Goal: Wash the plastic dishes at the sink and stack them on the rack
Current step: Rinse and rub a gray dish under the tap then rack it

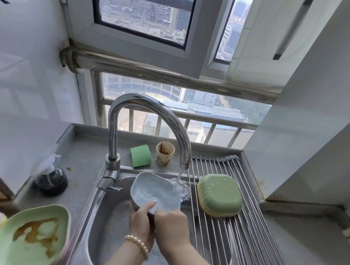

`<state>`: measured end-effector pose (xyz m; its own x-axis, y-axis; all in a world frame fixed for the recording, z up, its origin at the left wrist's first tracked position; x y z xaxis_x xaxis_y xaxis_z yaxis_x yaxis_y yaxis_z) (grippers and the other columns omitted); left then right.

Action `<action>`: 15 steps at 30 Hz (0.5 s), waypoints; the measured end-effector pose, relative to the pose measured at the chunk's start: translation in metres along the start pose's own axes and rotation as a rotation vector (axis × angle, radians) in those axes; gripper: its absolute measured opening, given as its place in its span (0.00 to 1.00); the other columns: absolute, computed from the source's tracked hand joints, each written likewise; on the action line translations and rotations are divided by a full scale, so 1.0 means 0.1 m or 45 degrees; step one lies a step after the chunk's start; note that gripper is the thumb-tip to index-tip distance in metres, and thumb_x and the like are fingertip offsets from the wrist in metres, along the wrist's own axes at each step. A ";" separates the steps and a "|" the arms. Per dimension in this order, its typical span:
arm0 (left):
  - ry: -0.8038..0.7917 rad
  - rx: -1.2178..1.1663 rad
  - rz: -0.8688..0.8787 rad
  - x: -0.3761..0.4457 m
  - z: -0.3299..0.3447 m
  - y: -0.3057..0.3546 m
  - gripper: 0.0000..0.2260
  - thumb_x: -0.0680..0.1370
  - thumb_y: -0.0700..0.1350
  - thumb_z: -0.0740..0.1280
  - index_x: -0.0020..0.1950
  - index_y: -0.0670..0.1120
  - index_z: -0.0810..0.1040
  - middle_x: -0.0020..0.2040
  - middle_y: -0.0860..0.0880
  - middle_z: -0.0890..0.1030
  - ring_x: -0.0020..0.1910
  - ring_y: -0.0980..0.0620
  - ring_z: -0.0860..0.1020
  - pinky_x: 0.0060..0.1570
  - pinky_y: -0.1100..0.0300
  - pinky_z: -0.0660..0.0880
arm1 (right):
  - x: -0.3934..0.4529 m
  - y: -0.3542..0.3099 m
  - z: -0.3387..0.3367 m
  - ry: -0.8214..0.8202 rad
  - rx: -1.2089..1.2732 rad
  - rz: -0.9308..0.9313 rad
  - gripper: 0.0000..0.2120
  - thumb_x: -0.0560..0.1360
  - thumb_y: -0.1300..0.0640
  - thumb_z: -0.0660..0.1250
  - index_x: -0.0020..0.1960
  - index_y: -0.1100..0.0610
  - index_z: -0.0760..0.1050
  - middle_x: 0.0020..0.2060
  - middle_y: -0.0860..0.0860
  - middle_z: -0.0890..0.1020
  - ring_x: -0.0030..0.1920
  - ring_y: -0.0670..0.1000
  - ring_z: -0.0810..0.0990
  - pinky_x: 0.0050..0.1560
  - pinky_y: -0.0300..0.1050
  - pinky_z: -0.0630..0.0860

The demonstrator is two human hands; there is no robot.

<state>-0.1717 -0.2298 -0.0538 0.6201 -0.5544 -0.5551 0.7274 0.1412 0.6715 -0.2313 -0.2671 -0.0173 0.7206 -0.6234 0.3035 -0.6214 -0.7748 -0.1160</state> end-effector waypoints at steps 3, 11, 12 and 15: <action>0.086 0.079 0.103 0.07 -0.02 0.18 0.11 0.77 0.35 0.62 0.58 0.44 0.73 0.47 0.42 0.79 0.43 0.43 0.78 0.42 0.51 0.77 | -0.09 0.06 0.17 0.084 0.286 -0.031 0.17 0.45 0.59 0.80 0.25 0.52 0.73 0.19 0.47 0.73 0.20 0.47 0.71 0.21 0.38 0.61; 0.121 0.711 0.300 0.20 -0.01 0.53 0.08 0.78 0.35 0.57 0.50 0.43 0.75 0.47 0.42 0.78 0.44 0.44 0.76 0.44 0.53 0.74 | -0.16 0.52 0.36 -0.117 0.077 -0.301 0.20 0.57 0.43 0.79 0.46 0.48 0.82 0.48 0.42 0.84 0.52 0.47 0.82 0.61 0.48 0.73; 0.095 0.734 0.282 0.19 0.01 0.54 0.08 0.78 0.35 0.57 0.50 0.43 0.74 0.45 0.43 0.78 0.41 0.46 0.75 0.39 0.56 0.73 | -0.14 0.58 0.38 -0.176 -0.033 -0.251 0.24 0.57 0.42 0.79 0.50 0.48 0.82 0.51 0.42 0.84 0.57 0.48 0.81 0.64 0.53 0.70; 0.067 0.740 0.131 0.24 0.02 0.48 0.05 0.77 0.36 0.58 0.48 0.42 0.73 0.43 0.43 0.75 0.39 0.46 0.75 0.39 0.53 0.75 | -0.09 0.60 0.39 -0.187 -0.227 -0.160 0.23 0.65 0.54 0.72 0.60 0.54 0.80 0.61 0.47 0.79 0.67 0.55 0.74 0.72 0.62 0.54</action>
<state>-0.1224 -0.2381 -0.0337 0.7034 -0.5179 -0.4869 0.3921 -0.2886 0.8735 -0.2629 -0.3125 -0.0640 0.8246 -0.5418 0.1629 -0.5590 -0.8246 0.0866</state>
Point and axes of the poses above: each hand's wrist, its own x-axis towards the middle knuckle, its own z-axis out of the palm, y = z × x, the point moved 5 cm from there along x, towards the middle knuckle
